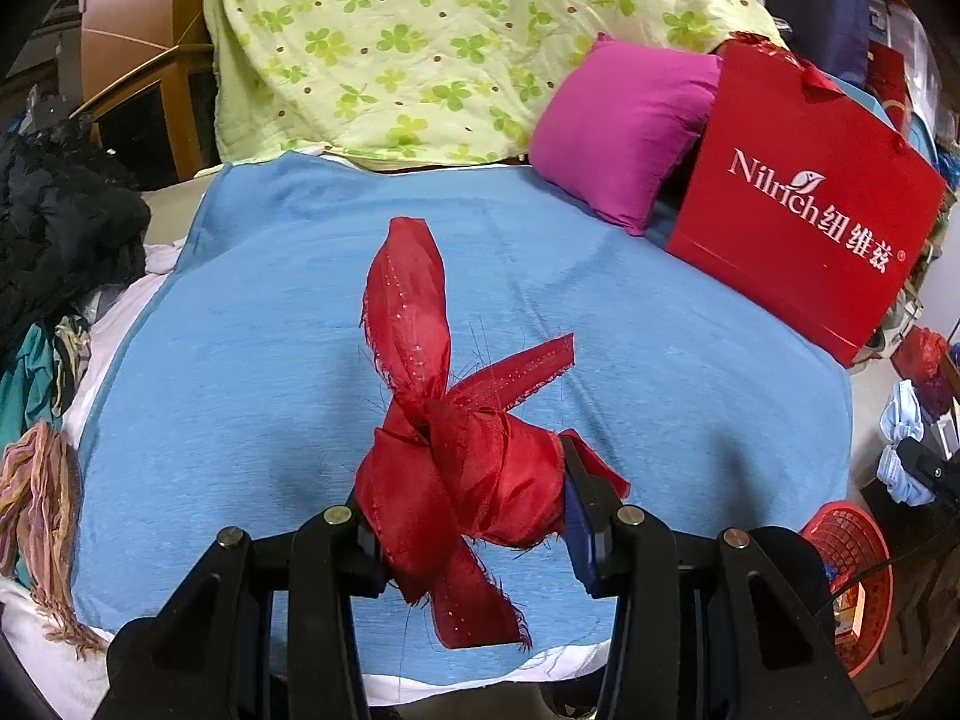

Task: Collect trash
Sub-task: 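Carry the red cloth and light-blue mask over to the red mesh basket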

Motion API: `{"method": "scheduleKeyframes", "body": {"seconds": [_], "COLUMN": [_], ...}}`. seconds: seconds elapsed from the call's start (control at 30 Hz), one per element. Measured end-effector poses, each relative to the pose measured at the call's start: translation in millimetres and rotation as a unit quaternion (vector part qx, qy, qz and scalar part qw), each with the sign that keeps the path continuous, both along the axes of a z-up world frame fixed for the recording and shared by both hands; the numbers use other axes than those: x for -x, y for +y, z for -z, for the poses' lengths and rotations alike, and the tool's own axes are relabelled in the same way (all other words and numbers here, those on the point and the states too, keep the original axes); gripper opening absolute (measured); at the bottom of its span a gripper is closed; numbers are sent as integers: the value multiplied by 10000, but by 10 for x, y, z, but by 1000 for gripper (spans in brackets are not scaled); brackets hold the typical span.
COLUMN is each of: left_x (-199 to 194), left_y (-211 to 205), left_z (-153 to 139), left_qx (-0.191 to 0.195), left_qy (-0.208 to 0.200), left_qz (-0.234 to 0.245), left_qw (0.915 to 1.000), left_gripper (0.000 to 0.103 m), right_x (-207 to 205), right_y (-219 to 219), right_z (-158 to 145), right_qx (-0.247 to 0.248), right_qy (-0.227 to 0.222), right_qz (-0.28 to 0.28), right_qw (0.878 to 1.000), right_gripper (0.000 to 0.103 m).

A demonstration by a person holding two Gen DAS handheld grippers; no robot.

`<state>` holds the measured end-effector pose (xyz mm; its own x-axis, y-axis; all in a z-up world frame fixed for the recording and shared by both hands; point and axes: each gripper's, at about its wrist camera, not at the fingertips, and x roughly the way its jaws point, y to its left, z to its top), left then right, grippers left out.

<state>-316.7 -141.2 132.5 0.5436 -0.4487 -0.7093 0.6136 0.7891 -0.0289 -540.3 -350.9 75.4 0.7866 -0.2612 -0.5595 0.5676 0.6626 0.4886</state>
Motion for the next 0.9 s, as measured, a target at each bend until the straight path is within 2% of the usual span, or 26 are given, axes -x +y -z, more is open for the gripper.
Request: {"method": "scheduleKeyframes", "body": {"seconds": [0.53,0.9], "left_x": [448,733], "left_y": [-520,-815], "left_z": [-73,-55], "left_qx": [-64,-121], "left_qy": [-133,-152], "left_qz": [766,1250], "left_qw": [9970,9920], "left_gripper": [46,46], "right_x": [730,1312], "right_y": [-278,-429], "right_z": [115,337], "right_qx": [-119,-257], "right_qy": [73,288], "right_qz": [725,1280], "right_qw": [9973,9910], "right_gripper": [23,23]}}
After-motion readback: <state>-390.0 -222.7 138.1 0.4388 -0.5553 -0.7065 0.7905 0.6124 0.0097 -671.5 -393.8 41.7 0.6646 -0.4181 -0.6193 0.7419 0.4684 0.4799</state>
